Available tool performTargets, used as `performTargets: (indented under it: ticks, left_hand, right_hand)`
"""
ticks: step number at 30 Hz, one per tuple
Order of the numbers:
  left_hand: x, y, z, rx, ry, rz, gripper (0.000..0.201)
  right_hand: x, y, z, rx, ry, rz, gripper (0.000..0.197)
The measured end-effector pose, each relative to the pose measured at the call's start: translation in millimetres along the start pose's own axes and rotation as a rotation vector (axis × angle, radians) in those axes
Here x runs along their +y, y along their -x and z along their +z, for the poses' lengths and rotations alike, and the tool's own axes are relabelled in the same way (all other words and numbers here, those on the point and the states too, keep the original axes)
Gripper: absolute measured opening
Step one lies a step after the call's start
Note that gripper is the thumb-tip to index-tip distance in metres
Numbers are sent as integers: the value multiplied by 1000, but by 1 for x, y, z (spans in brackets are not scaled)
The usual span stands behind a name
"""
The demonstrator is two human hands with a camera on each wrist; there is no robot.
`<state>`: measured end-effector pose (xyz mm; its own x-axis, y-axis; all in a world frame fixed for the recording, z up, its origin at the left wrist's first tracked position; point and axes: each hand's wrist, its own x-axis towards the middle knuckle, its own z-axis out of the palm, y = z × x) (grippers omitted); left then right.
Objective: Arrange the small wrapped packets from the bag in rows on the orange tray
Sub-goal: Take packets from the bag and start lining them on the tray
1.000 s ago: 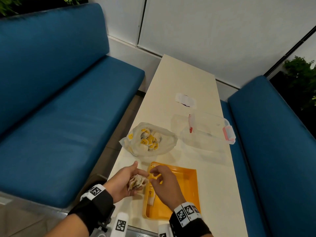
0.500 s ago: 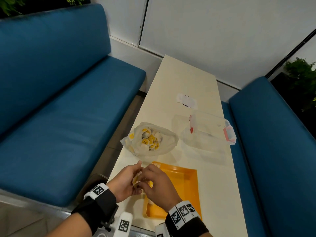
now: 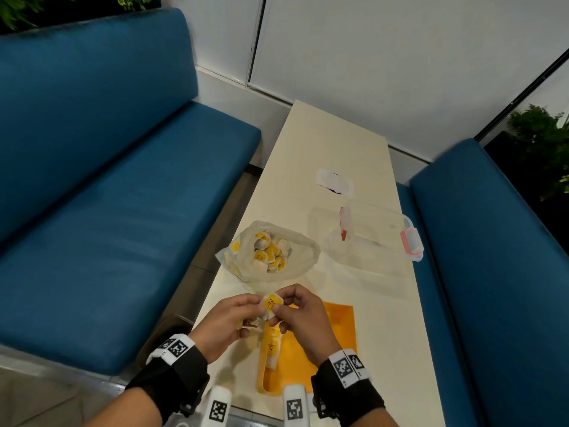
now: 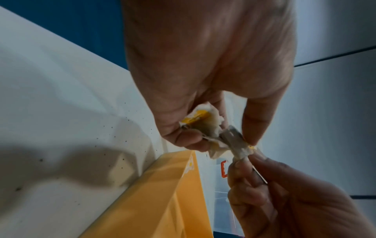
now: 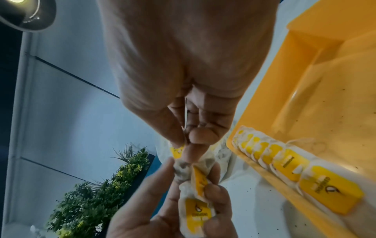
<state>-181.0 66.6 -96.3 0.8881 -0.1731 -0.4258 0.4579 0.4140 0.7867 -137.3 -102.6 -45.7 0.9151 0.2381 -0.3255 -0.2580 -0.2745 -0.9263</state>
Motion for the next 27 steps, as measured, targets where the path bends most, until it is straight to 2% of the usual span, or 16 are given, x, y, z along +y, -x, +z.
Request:
performTargets:
  ticks: [4,11,15,18,21,27]
  left_hand:
    - [-6,-2,1,36,-105,41,19]
    - [-8,-1,-1,78,-208,93,30]
    - [-9,-1,-2,70,-209,116,22]
    - [-8,0,0,55,-199,108,23]
    - [-8,-1,2,76,-245,119,13]
    - [-8,-2,-4,89,-312,95,25]
  right_hand:
    - [2,-2,-2,16,17,25,9]
    - [1,-1,-5,-1,4,32,13]
    - [1,0,-6,-10,-21,38,9]
    - [0,0,-6,-20,-62,47,8]
    - [-1,-1,-6,-40,-74,56,7]
    - [-3,-2,-9,-59,-80,45,7]
